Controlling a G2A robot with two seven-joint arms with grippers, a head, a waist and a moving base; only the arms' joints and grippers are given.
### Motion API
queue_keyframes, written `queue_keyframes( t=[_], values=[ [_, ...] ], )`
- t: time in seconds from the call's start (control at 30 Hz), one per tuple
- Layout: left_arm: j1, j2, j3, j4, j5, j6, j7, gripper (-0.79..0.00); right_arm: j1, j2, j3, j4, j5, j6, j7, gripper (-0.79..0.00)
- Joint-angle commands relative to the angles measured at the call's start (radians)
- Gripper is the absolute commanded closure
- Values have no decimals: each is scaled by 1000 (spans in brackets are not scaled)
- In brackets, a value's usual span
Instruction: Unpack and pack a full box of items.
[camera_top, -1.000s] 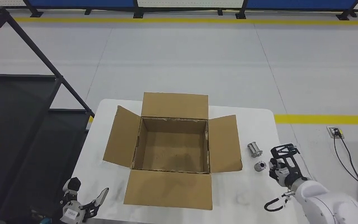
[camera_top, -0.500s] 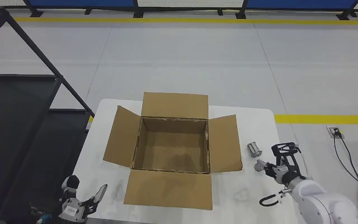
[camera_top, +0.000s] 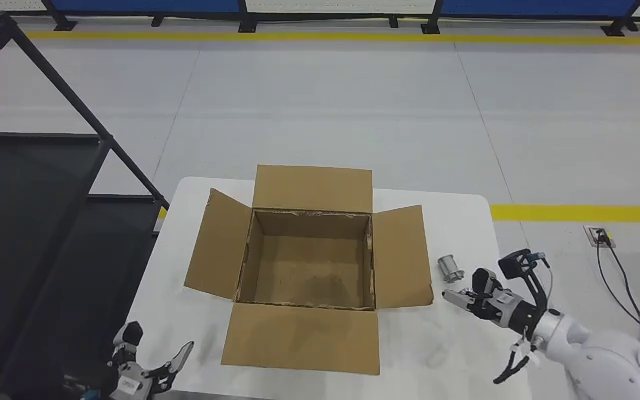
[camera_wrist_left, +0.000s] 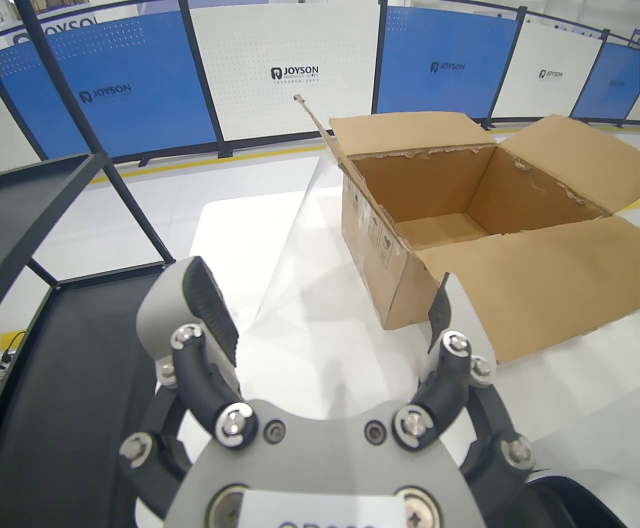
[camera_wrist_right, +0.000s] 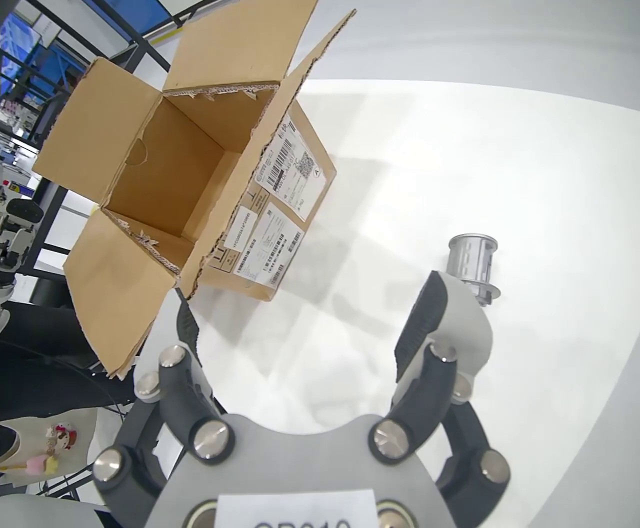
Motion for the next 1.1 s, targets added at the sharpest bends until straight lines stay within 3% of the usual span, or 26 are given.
queue_keyframes(
  t=[0.0,0.13,0.47,0.63,0.77,1.07],
  values=[
    [-3,1,0,11,10,2,2,-785,0,0,0,0,1,0,0,-785],
    [-9,1,4,19,12,2,8,-785,-10,1,-30,-16,-66,66,-34,-785],
    [-1,1,10,-13,21,14,12,-785,-19,23,9,97,-71,-25,-58,-785],
    [1,0,21,-27,17,20,4,-785,-15,31,21,166,-50,-11,-72,-785],
    [-1,-1,42,-40,33,31,-2,-785,21,36,-12,223,1,-38,-55,-785],
    [18,-3,49,-52,34,62,17,-785,74,36,-148,278,-83,-60,-128,-785]
  ],
)
